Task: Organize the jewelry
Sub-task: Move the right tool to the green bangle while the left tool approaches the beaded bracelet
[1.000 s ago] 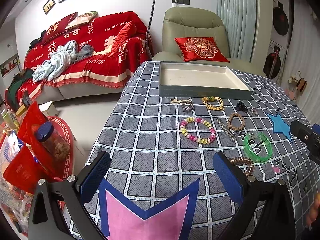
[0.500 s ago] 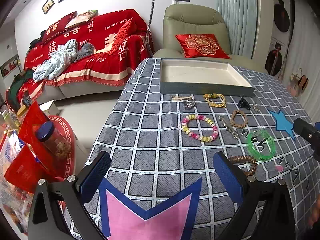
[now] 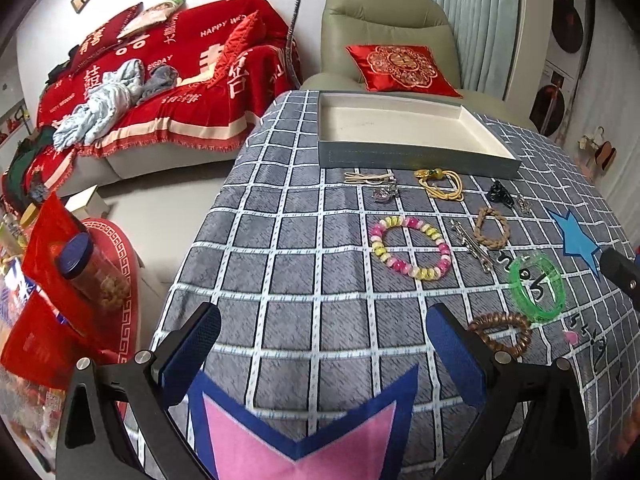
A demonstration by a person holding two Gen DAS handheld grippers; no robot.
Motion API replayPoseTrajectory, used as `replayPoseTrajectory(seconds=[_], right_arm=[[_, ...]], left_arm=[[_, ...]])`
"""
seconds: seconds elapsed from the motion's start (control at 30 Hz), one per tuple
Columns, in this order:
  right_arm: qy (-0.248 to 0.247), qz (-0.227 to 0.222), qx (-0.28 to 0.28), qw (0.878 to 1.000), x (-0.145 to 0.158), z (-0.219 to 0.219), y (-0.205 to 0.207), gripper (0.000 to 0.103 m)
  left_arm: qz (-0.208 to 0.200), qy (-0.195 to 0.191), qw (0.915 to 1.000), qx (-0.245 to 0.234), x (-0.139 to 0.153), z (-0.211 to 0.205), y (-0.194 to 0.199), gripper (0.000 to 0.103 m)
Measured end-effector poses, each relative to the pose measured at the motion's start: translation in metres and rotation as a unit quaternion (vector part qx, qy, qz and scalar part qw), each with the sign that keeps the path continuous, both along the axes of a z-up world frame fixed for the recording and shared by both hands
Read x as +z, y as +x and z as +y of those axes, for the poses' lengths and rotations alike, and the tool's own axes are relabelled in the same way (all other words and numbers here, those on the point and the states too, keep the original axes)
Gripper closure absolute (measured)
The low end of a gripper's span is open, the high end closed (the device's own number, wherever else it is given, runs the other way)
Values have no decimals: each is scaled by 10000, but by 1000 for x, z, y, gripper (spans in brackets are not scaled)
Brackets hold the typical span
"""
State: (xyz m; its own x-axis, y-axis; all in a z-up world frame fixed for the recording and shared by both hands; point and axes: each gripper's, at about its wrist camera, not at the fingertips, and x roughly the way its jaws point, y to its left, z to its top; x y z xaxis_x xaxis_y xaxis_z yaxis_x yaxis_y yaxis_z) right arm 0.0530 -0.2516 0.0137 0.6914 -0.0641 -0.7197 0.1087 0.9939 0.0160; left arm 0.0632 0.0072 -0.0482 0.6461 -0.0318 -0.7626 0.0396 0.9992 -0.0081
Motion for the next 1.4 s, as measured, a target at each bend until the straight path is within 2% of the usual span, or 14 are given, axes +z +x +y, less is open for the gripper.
replayPoseTrajectory(seconds=[0.2,0.47,0.7,1.13,1.33,1.4], right_arm=[[16,389,-5,9992,-12,-6,19,0],[-87,1164,45,9932,-43,-12,46,0],[-206,1505,91,9883,-65,-8,58,0],[-131,1626,88,9866,-76,-10,65,0],[25,1624,186,9865,-74,-8,65,11],[17,1615,243,9866,-72,-4,64,19]], left_arm=[[250,97,9995,-182,-5,-4,30,0],[542,27,9973,-504,-17,-18,72,0],[651,47,9957,-656,-26,-33,93,0],[824,72,9934,-790,-40,-46,104,0],[822,-23,9926,-888,-39,-50,104,1],[755,-6,9924,-974,-35,-54,101,9]])
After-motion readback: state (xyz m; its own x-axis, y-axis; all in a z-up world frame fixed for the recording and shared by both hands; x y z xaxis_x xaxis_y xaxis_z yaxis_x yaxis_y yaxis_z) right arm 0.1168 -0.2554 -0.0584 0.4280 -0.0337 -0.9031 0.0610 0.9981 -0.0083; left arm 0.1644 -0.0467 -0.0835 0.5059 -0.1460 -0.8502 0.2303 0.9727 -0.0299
